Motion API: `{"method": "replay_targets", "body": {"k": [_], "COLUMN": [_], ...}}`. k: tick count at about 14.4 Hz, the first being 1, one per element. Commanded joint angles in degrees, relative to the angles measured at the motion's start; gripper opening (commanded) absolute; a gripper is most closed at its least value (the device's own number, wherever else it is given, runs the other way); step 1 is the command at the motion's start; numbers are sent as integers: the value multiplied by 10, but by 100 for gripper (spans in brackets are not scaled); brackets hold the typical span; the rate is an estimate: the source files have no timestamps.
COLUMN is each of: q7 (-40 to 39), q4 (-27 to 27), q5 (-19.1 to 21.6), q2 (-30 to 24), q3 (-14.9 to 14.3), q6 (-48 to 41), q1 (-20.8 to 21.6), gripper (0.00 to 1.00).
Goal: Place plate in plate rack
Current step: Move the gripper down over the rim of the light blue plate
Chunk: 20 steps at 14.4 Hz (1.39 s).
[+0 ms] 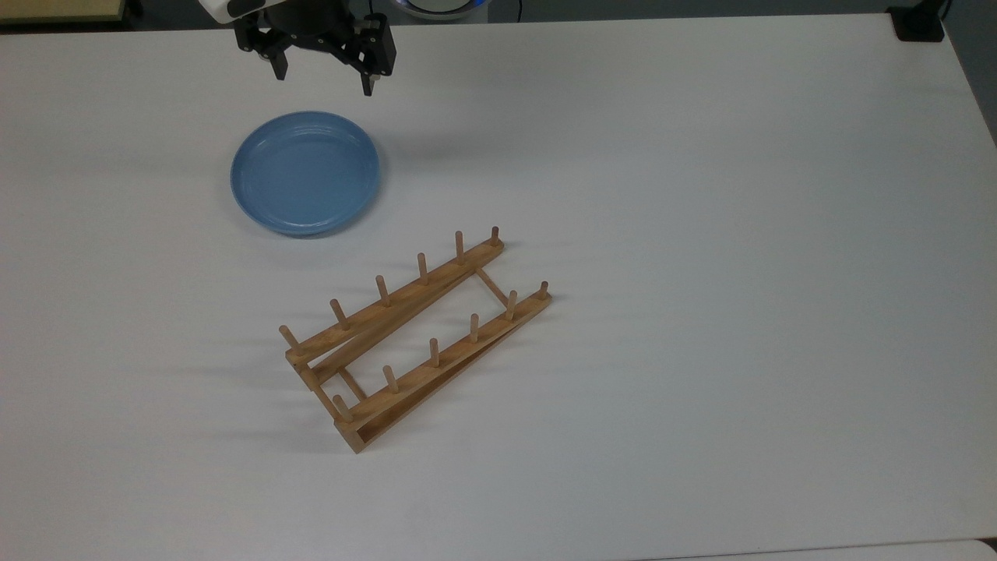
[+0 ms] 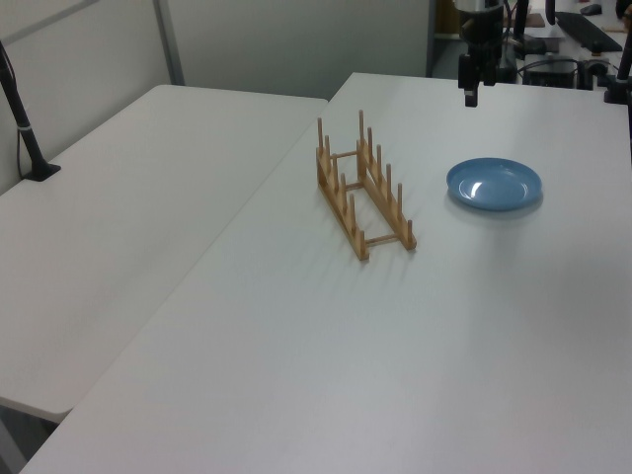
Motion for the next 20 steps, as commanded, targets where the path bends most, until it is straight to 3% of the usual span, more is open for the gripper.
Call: {"method": "replay_targets", "body": {"k": [1,8,11,13,15,20], "q7": [12,-36,-62,-123,-151,-289], "q4": [-1,-1,-1,-1,1,-1], "q5": [-1,-1,23,65,95,102], "q2": [-10,1,16,44,74,164], "q3": [-2,-7,-27,-75,-96,-128], "q6": [-10,8,30,72,93,116], "q1": [2,0,-1,-2,-16,-46], "gripper": [100,100,100,100,99,93]}}
